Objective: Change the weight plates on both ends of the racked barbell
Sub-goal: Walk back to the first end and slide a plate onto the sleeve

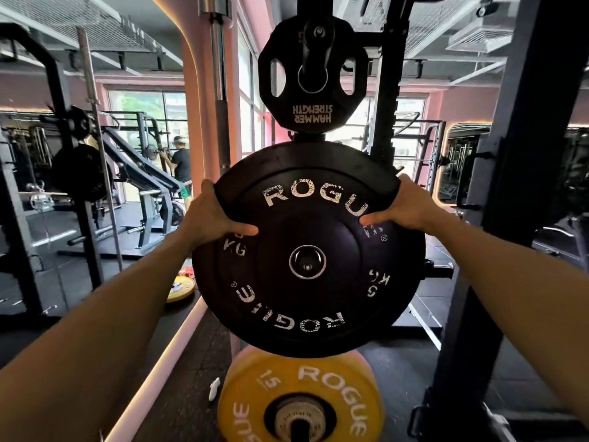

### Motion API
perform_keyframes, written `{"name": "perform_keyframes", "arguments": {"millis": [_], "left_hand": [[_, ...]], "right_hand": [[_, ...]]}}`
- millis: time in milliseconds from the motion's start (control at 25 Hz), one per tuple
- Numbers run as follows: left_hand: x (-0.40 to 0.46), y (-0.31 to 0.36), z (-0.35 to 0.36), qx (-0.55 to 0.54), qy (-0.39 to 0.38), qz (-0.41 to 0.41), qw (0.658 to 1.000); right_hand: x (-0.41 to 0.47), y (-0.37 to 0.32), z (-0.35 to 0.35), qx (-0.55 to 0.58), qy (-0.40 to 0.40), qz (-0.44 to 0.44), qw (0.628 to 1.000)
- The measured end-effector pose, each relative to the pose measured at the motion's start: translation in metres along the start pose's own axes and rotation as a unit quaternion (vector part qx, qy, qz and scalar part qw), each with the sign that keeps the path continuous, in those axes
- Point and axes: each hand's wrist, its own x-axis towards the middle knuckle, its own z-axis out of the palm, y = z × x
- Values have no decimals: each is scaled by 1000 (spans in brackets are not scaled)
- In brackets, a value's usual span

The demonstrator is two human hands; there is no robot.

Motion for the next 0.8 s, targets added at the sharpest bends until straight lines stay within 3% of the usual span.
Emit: {"name": "perform_keyframes", "arguments": {"millis": [480,800], "left_hand": [[-64,15,-18,-13,-25,-29,999],[-76,87,9,-33,-44,28,998]], "right_hand": [[-33,23,-14,-114,-58,-24,992],[-90,38,-101,-116,-53,-45,991]]}}
